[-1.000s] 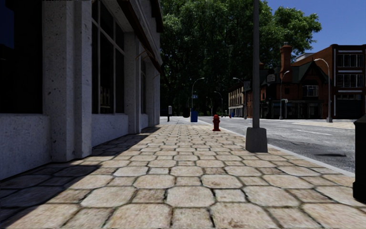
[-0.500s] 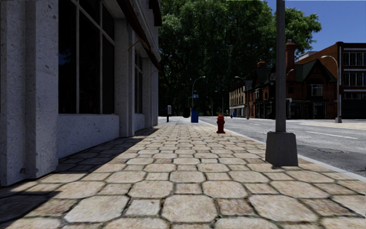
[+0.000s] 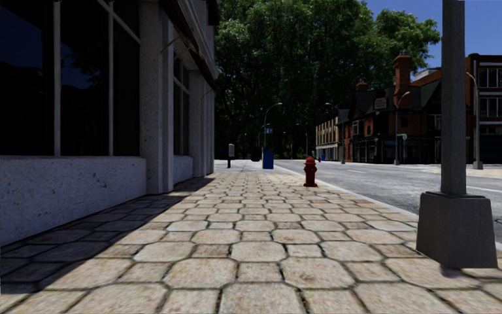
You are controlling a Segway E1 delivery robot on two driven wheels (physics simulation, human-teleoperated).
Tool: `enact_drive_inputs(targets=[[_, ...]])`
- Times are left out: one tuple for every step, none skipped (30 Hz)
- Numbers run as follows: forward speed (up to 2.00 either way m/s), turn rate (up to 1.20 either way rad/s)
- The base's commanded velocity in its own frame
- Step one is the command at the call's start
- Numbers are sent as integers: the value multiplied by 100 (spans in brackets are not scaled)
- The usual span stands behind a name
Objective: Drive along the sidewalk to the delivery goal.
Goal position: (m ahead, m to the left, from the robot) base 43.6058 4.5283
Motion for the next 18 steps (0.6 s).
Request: enact_drive_inputs(targets=[[200,0],[200,0],[200,0],[200,0],[200,0],[200,0],[200,0],[200,0],[200,0],[200,0],[200,0],[200,0],[200,0],[200,0],[200,0],[200,0],[200,0],[200,0]])
